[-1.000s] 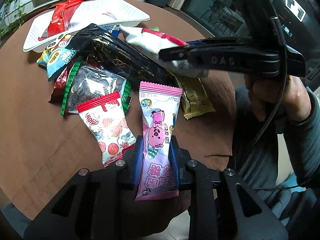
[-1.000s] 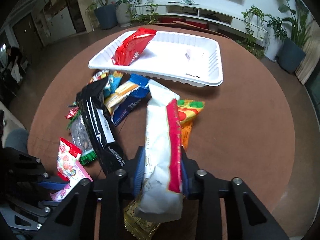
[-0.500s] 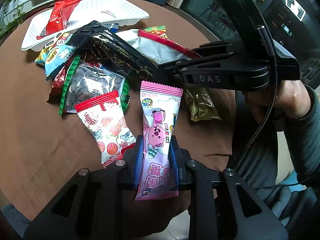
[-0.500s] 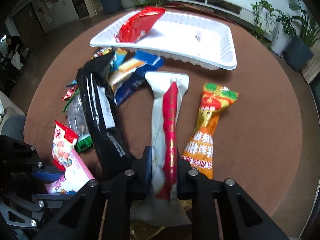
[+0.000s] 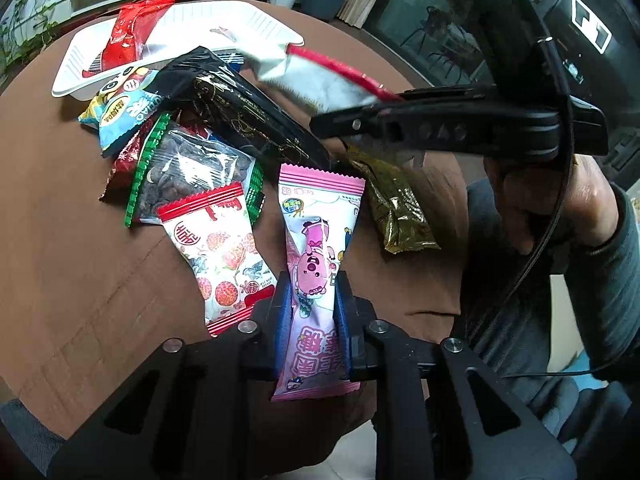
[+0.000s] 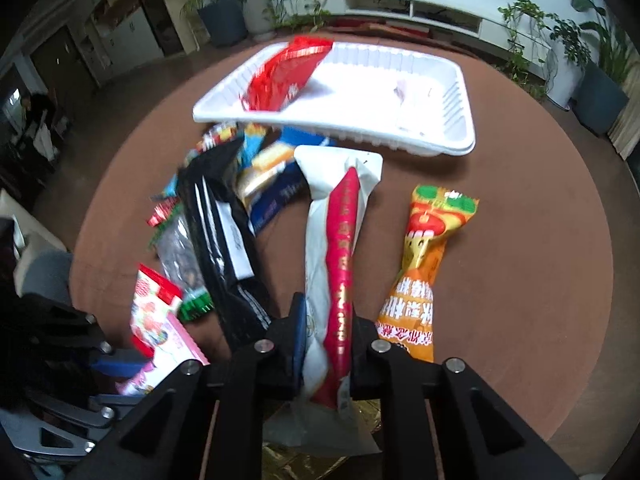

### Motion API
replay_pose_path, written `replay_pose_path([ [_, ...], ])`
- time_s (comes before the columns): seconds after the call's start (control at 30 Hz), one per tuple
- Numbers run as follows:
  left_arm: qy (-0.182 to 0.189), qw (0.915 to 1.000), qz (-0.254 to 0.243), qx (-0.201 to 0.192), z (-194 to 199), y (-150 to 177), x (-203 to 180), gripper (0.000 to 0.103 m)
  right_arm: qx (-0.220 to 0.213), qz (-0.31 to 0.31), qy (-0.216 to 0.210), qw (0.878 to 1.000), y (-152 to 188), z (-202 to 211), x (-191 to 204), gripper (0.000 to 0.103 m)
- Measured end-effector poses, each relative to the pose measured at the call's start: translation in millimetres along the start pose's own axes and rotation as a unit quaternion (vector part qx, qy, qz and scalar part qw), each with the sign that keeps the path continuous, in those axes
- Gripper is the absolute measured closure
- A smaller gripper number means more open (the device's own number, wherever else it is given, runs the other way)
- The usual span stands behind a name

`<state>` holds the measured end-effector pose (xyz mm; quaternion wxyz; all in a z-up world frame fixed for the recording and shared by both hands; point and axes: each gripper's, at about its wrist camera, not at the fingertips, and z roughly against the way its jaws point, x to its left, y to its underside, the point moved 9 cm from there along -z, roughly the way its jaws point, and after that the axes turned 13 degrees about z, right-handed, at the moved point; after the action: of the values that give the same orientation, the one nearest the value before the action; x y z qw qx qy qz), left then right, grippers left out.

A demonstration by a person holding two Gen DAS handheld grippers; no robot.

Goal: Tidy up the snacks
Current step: 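Carry both packets over the white tray and release them inside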

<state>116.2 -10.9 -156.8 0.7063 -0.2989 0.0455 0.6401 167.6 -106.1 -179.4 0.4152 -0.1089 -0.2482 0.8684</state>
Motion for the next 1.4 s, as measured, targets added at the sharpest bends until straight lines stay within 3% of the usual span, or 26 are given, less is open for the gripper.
replay_pose_path([
  [0.23,0.024,0.9996,0.011,-0.012,9,-1,-4,0.086,-0.052,-0.036,-0.037,0.997,-14,23,-1,0.087],
  [0.47,0.051,0.998,0.027,-0.026,26,-8,-8,0.086,-0.078,-0.07,-0.075,0.992,-15,34,-2,0.087],
  [0.7,0.063,0.9947,0.051,-0.062,61,-30,4,0.086,-0.092,-0.1,-0.084,0.987,-11,44,-19,0.087],
  [0.87,0.055,0.9915,0.074,-0.092,89,-49,35,0.086,-0.103,-0.129,-0.076,0.983,-7,52,-44,0.087],
  [1.17,0.016,0.9838,0.104,-0.145,138,-119,107,0.086,-0.131,-0.185,-0.012,0.974,-18,85,-122,0.087],
  [1.4,-0.012,0.9809,0.094,-0.17,153,-194,131,0.086,-0.172,-0.181,0.013,0.968,-74,109,-146,0.087],
])
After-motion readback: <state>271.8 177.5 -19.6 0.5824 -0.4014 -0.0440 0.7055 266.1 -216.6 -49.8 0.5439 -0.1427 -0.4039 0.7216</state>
